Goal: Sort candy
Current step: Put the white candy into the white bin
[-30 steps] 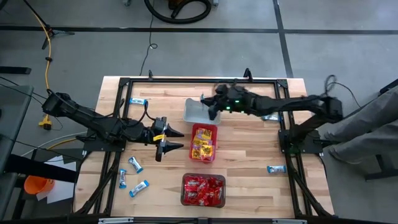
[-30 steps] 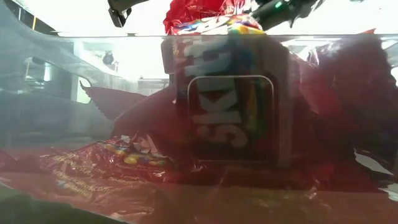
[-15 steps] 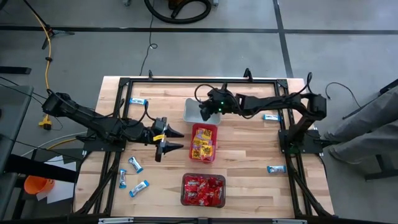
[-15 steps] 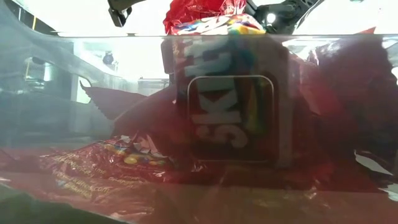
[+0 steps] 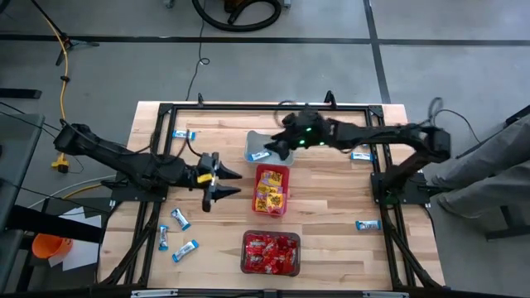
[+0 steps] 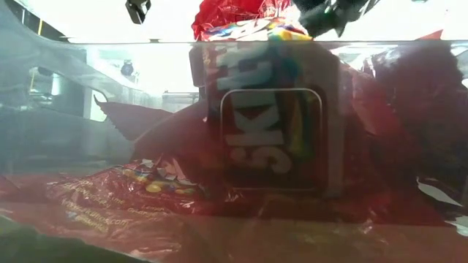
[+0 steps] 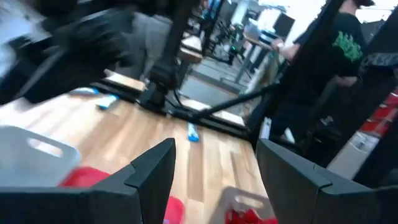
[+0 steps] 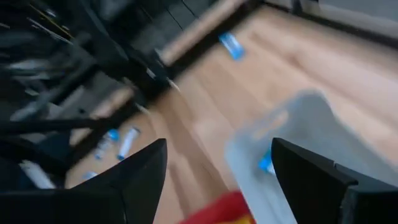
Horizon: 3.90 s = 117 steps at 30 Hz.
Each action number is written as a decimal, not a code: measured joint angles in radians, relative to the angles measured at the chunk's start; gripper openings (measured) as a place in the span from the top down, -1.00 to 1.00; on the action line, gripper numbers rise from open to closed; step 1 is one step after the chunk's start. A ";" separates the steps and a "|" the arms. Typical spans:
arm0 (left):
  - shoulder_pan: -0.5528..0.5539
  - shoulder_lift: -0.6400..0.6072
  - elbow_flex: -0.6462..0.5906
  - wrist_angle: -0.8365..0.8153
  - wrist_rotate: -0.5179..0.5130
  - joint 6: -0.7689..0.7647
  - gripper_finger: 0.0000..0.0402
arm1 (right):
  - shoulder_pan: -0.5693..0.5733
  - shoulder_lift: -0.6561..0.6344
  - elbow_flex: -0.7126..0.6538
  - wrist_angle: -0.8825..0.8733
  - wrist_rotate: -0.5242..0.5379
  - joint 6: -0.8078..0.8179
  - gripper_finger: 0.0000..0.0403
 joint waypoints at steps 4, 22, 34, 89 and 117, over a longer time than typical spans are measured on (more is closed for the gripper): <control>0.026 -0.055 0.001 -0.004 -0.007 0.048 -0.05 | 0.023 -0.150 0.000 0.011 0.000 -0.051 -0.40; 0.080 -0.103 0.001 -0.002 0.034 0.112 -0.05 | 0.329 -0.322 0.000 0.061 0.201 -0.108 -0.40; 0.079 -0.103 0.001 -0.003 0.025 0.108 -0.05 | 0.362 -0.321 0.000 0.072 0.195 -0.087 -0.40; -0.569 0.267 -0.151 -0.978 0.166 -0.117 0.08 | 0.360 -0.321 0.000 -0.093 0.179 -0.051 -0.40; -0.141 0.002 0.120 -0.223 -0.270 0.232 0.97 | 0.360 -0.321 0.000 -0.056 0.175 -0.082 -0.40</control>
